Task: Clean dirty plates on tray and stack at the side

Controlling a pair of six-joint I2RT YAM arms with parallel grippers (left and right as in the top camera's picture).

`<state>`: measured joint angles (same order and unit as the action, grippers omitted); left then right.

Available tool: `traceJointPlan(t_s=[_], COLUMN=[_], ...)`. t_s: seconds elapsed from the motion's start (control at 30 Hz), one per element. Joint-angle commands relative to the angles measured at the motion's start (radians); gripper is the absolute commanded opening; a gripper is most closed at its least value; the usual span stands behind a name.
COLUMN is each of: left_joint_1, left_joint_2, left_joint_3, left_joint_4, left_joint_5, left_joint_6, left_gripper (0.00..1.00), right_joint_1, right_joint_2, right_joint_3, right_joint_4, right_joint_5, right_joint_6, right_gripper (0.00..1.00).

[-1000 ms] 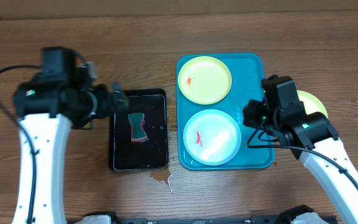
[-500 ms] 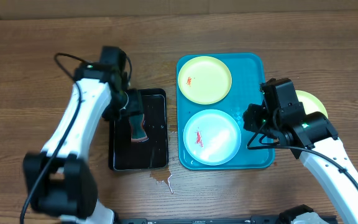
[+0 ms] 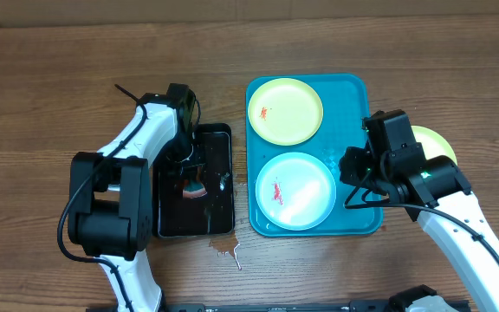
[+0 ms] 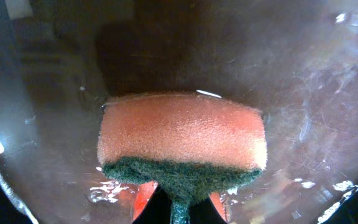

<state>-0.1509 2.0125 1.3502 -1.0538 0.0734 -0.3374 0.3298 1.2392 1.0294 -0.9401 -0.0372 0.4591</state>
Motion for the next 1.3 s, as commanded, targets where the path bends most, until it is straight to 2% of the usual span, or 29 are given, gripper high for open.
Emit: traceJointPlan(t_s=[0.0, 0.13, 0.3, 0.53, 0.67, 1.03, 1.27], left_joint_1=[-0.007, -0.007, -0.007, -0.007, -0.008, -0.008, -0.008], left_joint_2=[0.021, -0.015, -0.143, -0.281, -0.278, -0.185, -0.144], left_joint_3=[0.004, 0.018, 0.048, 0.061, 0.045, -0.153, -0.158], left_joint_4=[-0.006, -0.039, -0.066, -0.099, -0.09, 0.101, 0.134], left_joint_5=[-0.005, -0.006, -0.011, -0.056, -0.055, -0.025, -0.024], left_joint_6=[0.002, 0.006, 0.031, 0.036, 0.035, 0.034, 0.035], left_gripper=[0.04, 0.04, 0.04, 0.04, 0.04, 0.04, 0.04], right_joint_1=[0.005, 0.005, 0.003, -0.018, -0.018, -0.018, -0.018], right_joint_2=[-0.004, -0.004, -0.003, 0.001, 0.001, 0.006, 0.02], right_joint_3=[0.011, 0.011, 0.011, 0.011, 0.011, 0.004, 0.004], right_joint_4=[0.001, -0.002, -0.022, -0.039, -0.047, -0.089, -0.095], right_joint_5=[0.0, 0.029, 0.097, 0.096, 0.096, 0.096, 0.08], right_joint_6=[-0.008, -0.006, 0.016, 0.068, 0.068, 0.068, 0.069], right_gripper=[0.36, 0.35, 0.35, 0.35, 0.36, 0.36, 0.36])
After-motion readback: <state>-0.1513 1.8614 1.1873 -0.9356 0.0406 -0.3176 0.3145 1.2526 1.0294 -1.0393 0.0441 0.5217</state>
